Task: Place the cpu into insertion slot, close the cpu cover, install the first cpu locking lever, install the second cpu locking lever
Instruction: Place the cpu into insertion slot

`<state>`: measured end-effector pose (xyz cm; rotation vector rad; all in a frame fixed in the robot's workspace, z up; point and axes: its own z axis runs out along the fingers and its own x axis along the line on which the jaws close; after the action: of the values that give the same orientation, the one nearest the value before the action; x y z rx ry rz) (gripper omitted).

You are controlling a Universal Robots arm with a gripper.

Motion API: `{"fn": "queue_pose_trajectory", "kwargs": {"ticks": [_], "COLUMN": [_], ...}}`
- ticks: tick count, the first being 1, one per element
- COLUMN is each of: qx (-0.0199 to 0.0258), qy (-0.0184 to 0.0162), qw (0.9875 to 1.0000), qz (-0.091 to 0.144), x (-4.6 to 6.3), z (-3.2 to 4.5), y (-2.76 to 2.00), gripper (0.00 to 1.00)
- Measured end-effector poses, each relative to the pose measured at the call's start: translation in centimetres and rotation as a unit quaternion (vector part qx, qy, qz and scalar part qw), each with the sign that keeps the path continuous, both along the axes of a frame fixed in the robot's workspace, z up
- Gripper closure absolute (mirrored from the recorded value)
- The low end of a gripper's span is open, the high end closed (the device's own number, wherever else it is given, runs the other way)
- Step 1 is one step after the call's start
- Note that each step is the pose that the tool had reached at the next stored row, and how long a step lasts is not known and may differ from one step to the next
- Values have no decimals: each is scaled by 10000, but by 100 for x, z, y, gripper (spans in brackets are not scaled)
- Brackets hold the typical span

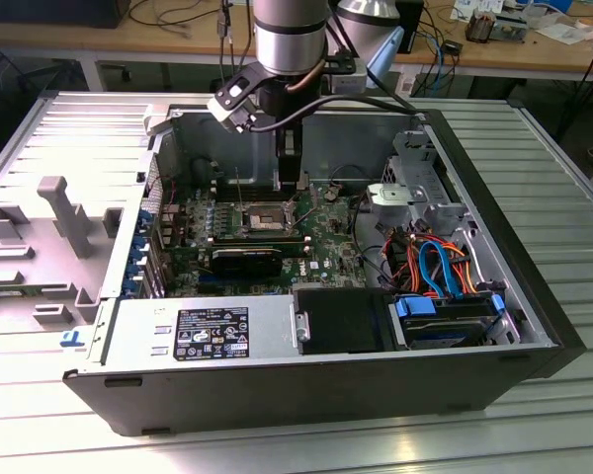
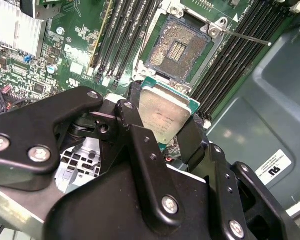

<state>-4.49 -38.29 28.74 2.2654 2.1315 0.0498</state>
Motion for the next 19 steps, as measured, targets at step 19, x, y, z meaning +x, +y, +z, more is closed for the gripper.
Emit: {"fn": "queue_pose_trajectory", "kwargs": {"ticks": [19], "qx": [0], "qy": [0], "qw": [10000], "qz": [0], "x": [-43], "z": [-21], "y": [0], "gripper": [46]}}
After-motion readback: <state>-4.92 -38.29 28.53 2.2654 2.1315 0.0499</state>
